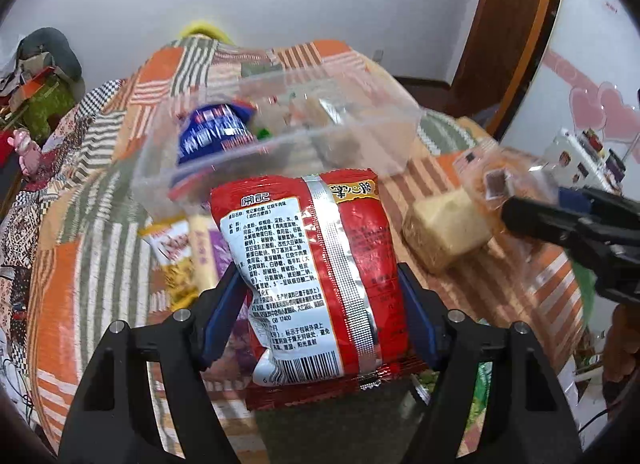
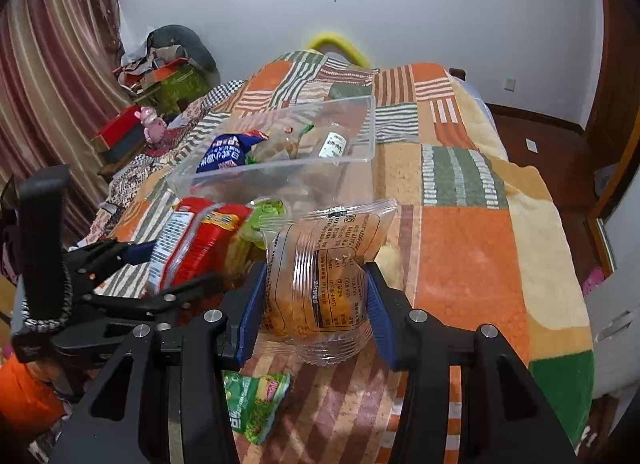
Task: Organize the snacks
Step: 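Drop the red bag into the box with the left tool while the right drops the cake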
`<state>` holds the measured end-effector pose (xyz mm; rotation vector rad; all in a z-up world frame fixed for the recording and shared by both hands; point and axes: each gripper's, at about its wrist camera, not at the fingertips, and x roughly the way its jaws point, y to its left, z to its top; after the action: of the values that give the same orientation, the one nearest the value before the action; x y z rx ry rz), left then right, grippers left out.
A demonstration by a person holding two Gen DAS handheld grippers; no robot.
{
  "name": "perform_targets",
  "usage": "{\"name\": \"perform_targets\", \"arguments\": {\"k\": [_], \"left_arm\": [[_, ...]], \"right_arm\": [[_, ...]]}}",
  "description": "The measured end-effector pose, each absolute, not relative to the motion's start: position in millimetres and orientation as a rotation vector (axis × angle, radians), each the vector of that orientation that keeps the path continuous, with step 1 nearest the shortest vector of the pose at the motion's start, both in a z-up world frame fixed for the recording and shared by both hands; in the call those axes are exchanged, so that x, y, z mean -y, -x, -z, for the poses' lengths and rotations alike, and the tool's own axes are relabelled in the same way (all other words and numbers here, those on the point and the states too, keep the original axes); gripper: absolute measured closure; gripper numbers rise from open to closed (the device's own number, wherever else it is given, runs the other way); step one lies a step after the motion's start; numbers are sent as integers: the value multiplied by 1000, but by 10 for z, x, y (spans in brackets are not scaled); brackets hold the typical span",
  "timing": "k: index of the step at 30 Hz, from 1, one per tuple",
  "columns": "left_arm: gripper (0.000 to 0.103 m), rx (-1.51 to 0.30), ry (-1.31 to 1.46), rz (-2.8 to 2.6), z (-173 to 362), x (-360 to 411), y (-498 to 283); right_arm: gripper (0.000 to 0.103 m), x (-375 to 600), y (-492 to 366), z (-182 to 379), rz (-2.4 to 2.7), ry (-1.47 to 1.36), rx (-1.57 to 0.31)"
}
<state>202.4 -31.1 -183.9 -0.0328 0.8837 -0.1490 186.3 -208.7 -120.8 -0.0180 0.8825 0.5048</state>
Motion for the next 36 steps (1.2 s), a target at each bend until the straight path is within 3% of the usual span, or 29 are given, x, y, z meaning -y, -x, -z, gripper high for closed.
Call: {"name": "perform_targets", "arguments": {"k": [21,36], "left_arm": [[30,-690,66,129,986,49,-2574],[30,-799,145,97,1378,-124,-3408]], "right_arm": [[59,1834,-2394,713,-514,16,-722],[59,1573,-2999,1021,-484,84,-788]]}}
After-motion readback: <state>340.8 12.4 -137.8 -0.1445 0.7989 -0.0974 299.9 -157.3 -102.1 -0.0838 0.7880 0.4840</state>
